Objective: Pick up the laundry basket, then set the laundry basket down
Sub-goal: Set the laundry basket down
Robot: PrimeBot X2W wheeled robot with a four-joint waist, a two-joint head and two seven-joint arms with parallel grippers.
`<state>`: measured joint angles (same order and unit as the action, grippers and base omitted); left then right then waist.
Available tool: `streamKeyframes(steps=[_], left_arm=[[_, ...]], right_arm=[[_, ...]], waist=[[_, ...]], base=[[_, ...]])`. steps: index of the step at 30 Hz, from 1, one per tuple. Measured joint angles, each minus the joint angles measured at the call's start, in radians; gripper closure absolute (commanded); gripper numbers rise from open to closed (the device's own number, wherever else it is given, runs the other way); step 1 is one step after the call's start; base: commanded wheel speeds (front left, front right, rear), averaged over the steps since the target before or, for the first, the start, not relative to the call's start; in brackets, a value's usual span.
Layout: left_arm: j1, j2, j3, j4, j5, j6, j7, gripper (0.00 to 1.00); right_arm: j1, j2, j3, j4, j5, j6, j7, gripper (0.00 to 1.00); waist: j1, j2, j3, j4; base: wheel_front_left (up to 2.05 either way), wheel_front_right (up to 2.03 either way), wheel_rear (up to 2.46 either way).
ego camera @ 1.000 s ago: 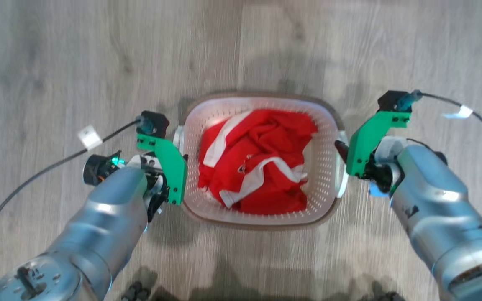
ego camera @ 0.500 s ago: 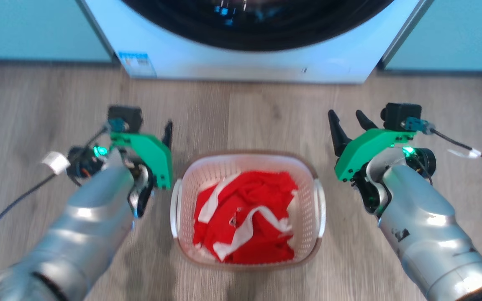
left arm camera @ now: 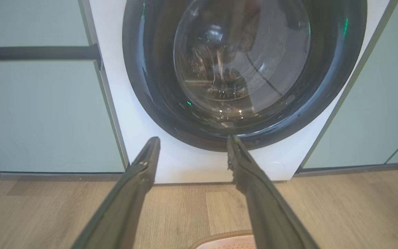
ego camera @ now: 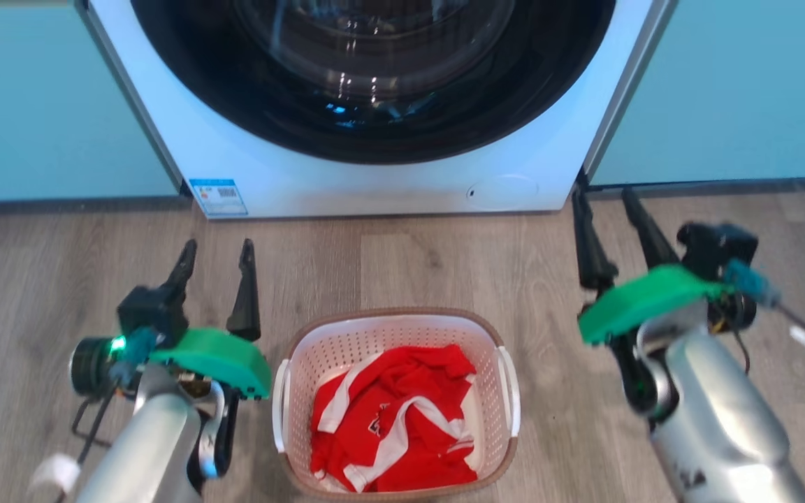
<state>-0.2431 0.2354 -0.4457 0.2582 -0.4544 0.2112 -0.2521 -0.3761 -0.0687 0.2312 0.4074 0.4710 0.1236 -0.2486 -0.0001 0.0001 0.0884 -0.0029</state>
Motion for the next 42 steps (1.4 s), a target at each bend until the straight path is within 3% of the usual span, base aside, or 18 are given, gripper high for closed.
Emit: streamKeyframes(steps=[10, 17, 24, 42], left_arm=[[0.216, -0.139, 0.215, -0.176, 0.181, -0.099, -0.002, 0.00], [0.311, -0.174, 0.266, -0.233, 0.253, -0.133, -0.002, 0.00], [0.349, -0.179, 0.265, -0.242, 0.268, -0.175, -0.002, 0.00], [0.349, -0.179, 0.273, -0.255, 0.215, -0.186, -0.002, 0.00]], right_arm=[[0.206, 0.005, -0.035, -0.223, -0.082, 0.000, 0.000, 0.00], [0.311, 0.010, -0.050, -0.264, -0.094, 0.000, -0.001, 0.00], [0.355, 0.013, -0.070, -0.277, -0.089, 0.000, -0.001, 0.00], [0.360, 0.013, -0.069, -0.282, -0.091, 0.000, -0.001, 0.00]], waist=[[0.0000, 0.0000, -0.040, -0.002], [0.0000, 0.0000, -0.058, 0.003], [0.0000, 0.0000, -0.059, 0.007], [0.0000, 0.0000, -0.063, 0.007]], base=[[0.00, 0.00, 0.00], [0.00, 0.00, 0.00], [0.00, 0.00, 0.00], [0.00, 0.00, 0.00]])
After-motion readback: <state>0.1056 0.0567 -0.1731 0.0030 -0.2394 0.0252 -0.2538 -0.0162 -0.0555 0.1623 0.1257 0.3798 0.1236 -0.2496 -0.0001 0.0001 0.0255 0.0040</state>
